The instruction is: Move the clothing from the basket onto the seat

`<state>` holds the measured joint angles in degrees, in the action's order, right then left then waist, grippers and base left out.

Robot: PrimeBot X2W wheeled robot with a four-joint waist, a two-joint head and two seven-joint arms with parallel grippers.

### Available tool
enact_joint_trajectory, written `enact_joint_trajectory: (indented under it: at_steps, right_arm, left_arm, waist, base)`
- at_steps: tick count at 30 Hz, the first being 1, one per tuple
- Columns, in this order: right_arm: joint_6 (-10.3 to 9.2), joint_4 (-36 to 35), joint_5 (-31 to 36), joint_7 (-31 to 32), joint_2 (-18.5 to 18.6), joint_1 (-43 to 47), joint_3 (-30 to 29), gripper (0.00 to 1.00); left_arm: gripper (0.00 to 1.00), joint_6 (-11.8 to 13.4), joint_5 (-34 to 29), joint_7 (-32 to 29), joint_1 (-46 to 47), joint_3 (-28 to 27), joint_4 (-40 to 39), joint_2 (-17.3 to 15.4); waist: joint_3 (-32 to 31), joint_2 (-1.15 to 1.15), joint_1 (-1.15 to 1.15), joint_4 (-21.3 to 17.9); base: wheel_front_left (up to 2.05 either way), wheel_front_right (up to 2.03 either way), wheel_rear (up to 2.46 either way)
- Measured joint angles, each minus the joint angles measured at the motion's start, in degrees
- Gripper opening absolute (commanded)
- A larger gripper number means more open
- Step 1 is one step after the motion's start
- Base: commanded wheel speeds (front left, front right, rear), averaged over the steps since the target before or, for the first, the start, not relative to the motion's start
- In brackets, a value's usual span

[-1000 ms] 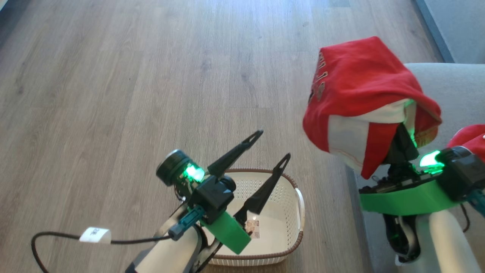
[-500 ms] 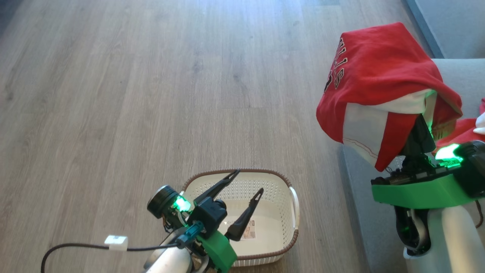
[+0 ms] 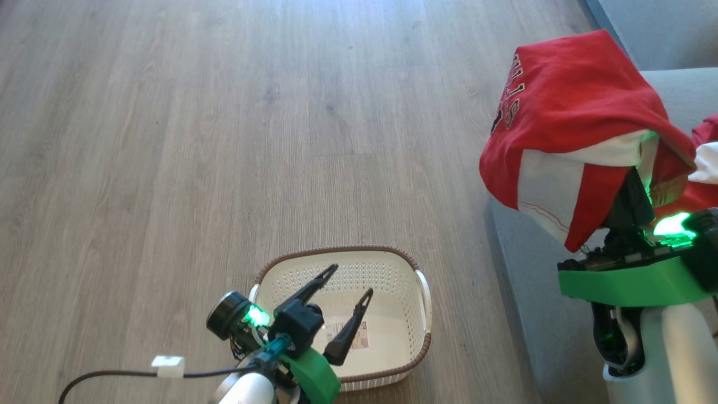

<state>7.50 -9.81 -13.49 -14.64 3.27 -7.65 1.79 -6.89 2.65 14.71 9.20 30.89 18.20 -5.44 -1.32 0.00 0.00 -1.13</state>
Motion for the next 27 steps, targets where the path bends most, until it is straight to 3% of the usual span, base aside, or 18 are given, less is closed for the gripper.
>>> enact_joint_trajectory:
  at_steps: [13, 27]
  right_arm:
    - [0.0, -0.13, 0.86, 0.0, -0.01, -0.01, -1.52, 0.0]
    - [0.0, -0.85, 0.99, 0.0, -0.19, 0.07, -4.97, 0.0]
  left_arm:
    - [1.0, -0.51, 0.4, 0.0, 0.01, -1.92, -1.79, 1.19]
    - [1.0, -0.53, 0.3, 0.0, 0.12, -2.7, -2.86, 1.36]
  waist:
    - [0.73, 0.0, 0.0, -3.9]
    - [2.28, 0.0, 0.0, -13.83]
  base:
    - [0.0, 0.0, 0.0]
    - [0.0, 0.0, 0.0]
